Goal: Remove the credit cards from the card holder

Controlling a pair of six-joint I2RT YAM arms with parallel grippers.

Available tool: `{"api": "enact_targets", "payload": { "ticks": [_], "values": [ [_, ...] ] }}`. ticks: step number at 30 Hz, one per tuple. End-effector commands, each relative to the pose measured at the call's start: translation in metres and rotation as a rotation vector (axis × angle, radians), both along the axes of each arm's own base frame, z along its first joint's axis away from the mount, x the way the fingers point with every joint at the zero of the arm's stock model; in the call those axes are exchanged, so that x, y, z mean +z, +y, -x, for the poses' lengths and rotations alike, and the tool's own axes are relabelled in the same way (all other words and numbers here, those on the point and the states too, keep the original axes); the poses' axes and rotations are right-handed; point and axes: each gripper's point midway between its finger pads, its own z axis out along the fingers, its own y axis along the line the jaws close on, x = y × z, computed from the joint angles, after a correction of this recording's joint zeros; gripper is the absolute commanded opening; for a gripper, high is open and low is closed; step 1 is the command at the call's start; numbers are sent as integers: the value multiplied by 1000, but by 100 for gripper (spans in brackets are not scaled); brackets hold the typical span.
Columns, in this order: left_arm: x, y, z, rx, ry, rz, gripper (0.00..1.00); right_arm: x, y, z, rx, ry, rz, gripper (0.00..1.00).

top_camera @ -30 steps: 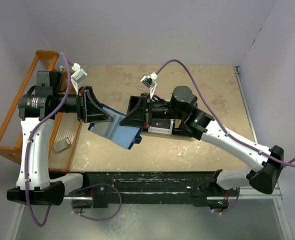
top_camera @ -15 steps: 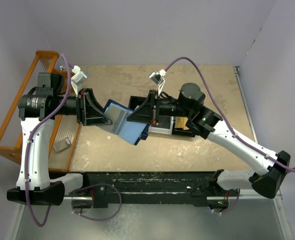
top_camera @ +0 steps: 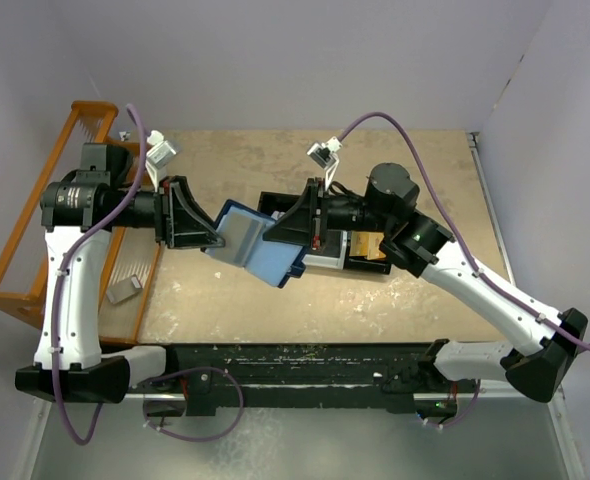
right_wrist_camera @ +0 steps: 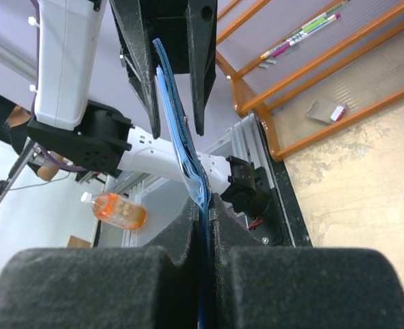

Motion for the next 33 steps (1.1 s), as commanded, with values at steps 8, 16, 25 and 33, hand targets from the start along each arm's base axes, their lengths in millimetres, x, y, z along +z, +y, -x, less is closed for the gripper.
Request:
{"api": "enact_targets", "payload": {
  "ticks": [8,16,25,33],
  "values": [
    [15,-2,5,-33,-62,45,34,14,-8,6,33,-85,-24,0],
    [-7,3,-8,47,-127,-85,15,14,-9,9,51,-96,-21,0],
    [-4,2,-7,49,-132,-66,14,14,3,0,58,-89,-42,0],
    [-11,3,-9,67,-133,-89,15,18,7,3,85,-80,-79,1]
  ]
}}
